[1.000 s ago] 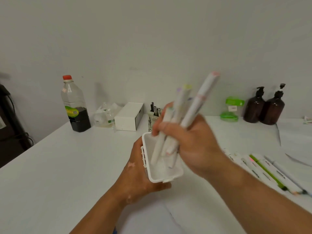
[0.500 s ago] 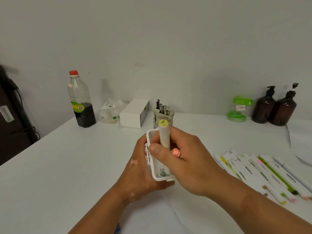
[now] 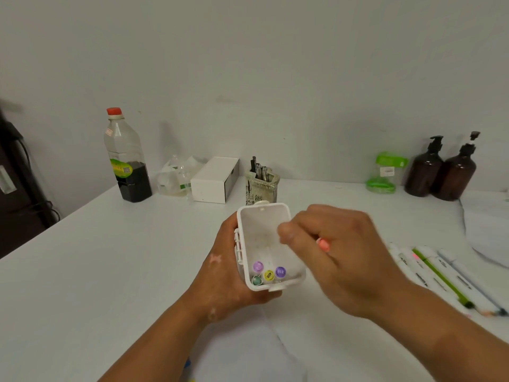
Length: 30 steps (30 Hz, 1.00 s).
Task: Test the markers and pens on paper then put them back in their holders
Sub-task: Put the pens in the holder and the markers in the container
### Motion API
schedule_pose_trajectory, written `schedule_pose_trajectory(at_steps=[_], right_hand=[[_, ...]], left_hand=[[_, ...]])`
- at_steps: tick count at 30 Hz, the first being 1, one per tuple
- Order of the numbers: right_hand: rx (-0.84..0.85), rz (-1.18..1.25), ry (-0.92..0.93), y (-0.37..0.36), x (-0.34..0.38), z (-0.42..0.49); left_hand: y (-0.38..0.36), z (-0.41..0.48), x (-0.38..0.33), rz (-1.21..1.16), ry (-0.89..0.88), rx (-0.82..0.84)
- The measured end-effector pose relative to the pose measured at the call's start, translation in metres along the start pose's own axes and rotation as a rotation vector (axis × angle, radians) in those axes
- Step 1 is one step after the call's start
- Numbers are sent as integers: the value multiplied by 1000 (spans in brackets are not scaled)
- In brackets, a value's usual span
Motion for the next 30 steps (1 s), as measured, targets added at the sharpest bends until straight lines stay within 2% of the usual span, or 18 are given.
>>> schedule_pose_trajectory(at_steps=[4, 6, 8, 10, 12, 14, 16, 18, 19, 21, 23, 24, 27, 28, 30], right_hand=[[-320, 29, 86, 63, 16, 7], [-382, -5, 133, 75, 24, 10], [-302, -57, 173, 58, 26, 13], [-102, -151, 193, 21, 20, 8], [101, -280, 229, -15, 12, -7], [202, -360, 224, -32, 6, -23], [257, -408, 175, -37, 0, -31], [289, -440, 181, -36, 0, -36], [255, -414, 220, -31, 3, -39], [85, -300, 221, -4, -2, -48], [-92, -260, 55, 32, -36, -58], [-90, -292, -104, 43, -62, -64], [244, -477, -616, 37, -142, -107], [325, -483, -685, 30, -158, -119], [385, -463, -736, 19, -173, -129]], left_hand=[[-1, -1, 4, -19, 26, 27], [-3, -2, 1, -35, 24, 41], [-4, -1, -5, 3, -18, 28], [-5, -1, -6, 34, -37, 14], [-5, -4, -1, -4, 11, 14], [-5, -5, 6, -56, 62, 13], [-7, -2, 9, -71, 75, 12], [-9, 1, 1, 17, 26, 0], [-9, 2, -2, 61, 4, -11], [-8, 3, -4, 103, -18, -25], [-12, 5, -2, 33, -38, 22], [-15, 6, -3, 8, -44, 46], [-25, 10, -11, 0, -76, 65], [-29, 12, -14, 7, -82, 69], [-39, 16, -19, 41, -113, 85]])
Point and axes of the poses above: each hand's wrist, its own z-axis towards the middle knuckle, its own y-axis out of the back of the hand, x = y × z, the point moved 9 cm from there along z, towards the middle knuckle, and after that the axes turned 10 degrees about y, right-handed, at the moved point
